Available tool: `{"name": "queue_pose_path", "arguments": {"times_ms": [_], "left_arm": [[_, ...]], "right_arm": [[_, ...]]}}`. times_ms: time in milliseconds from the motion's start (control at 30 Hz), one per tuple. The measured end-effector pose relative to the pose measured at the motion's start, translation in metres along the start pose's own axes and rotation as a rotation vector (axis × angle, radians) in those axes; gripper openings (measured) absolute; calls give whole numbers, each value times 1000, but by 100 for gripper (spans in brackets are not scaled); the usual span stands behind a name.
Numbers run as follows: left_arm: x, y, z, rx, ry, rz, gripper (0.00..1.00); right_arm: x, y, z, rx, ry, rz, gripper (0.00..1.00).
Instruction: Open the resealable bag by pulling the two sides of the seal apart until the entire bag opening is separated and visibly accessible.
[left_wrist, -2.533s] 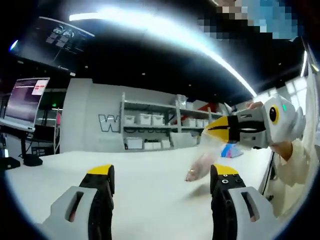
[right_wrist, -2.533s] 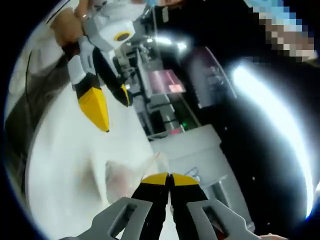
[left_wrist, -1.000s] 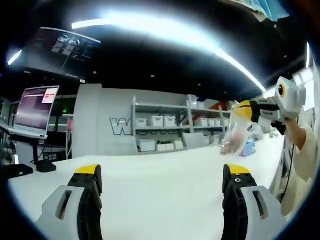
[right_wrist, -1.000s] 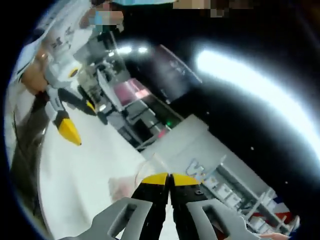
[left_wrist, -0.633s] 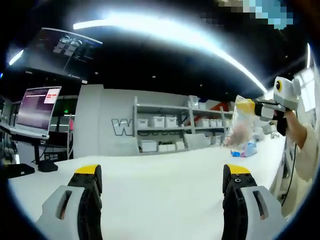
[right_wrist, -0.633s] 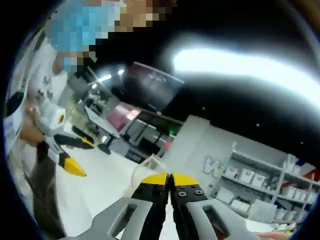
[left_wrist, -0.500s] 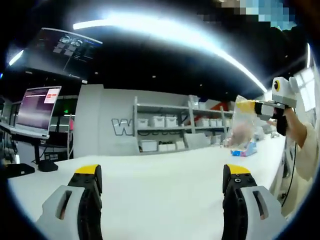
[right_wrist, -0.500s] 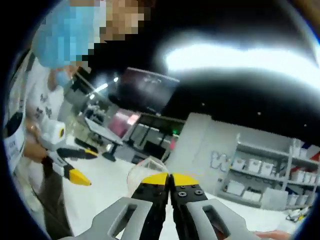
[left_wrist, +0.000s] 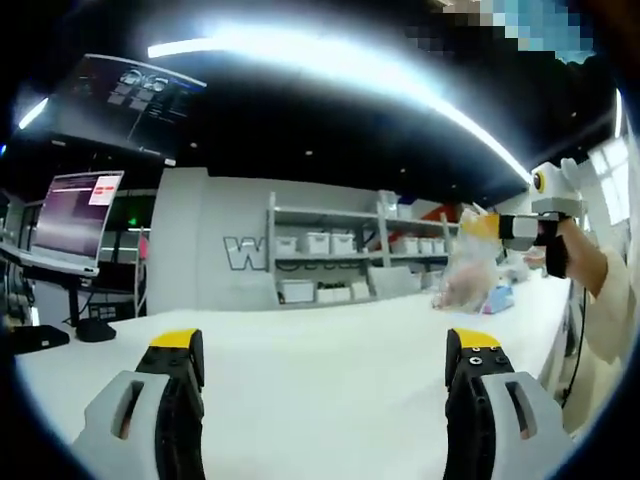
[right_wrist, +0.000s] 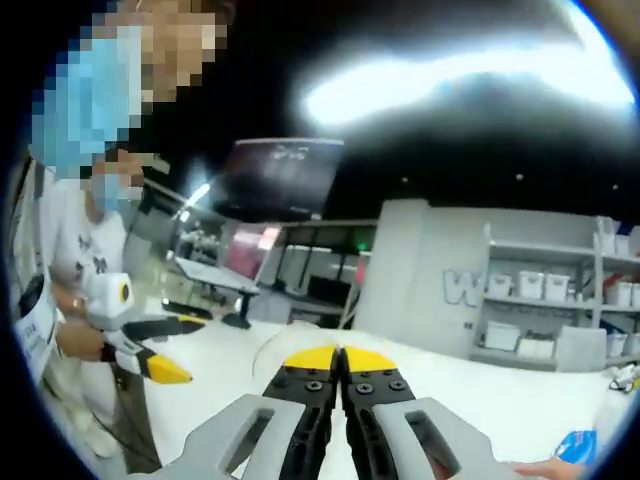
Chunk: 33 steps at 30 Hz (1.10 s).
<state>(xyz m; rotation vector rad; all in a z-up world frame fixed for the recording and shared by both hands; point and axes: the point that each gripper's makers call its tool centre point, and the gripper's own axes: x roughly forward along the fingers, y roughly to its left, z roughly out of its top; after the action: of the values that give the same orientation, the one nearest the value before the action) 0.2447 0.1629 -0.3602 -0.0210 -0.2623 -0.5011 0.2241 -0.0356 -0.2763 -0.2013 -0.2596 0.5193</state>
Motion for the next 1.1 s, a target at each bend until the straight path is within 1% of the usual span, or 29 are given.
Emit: {"name": "queue_pose_path", "arguments": {"times_ms": [167,533,1100], "left_arm": [[-1,2,-1,-4,3,4,99],[-2,5,-2,-5,1,9,99],[-5,8,-3,-2,5,19,99]], "right_arm": [[1,-1,-4,15,14,6,0],[11,-3,-9,9,36,11,0],[40,0,-18,-24,75,62,0]]}}
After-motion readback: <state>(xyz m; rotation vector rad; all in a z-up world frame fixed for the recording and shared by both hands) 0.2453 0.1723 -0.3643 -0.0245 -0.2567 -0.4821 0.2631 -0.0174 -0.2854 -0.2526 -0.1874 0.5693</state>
